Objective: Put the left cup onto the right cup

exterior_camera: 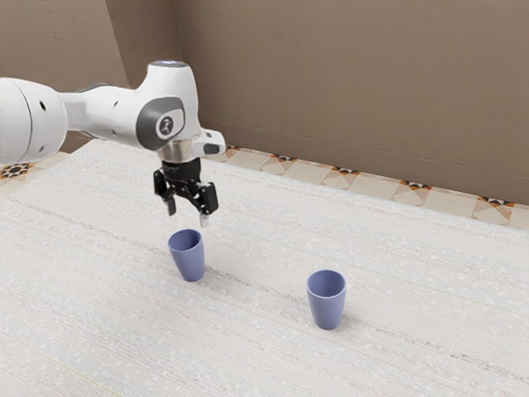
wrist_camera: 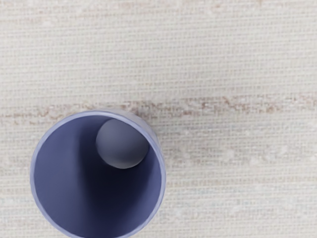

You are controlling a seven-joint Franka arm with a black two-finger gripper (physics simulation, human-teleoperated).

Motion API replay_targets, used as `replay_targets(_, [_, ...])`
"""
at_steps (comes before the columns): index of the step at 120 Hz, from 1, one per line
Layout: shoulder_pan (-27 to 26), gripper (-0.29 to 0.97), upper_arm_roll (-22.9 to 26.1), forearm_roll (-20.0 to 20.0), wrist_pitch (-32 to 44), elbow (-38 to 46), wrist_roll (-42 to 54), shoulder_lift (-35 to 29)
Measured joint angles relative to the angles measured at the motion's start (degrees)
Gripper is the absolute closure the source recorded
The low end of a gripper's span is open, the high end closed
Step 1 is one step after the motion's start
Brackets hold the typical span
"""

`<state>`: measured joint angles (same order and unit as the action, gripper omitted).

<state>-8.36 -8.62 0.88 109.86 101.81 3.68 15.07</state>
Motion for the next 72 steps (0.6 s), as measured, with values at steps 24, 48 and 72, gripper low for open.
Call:
replay_targets(24, [0.0, 0.0, 0.0, 0.6, 0.8, 0.1, -0.1, 1.3])
replay_targets(48, [0.0, 0.0, 0.3, 0.8, 1.7, 0.1, -0.1, 2.6])
replay_targets(72, [0.0, 0.0, 0.4, 1.4, 2.8, 0.4, -0.2, 4.0])
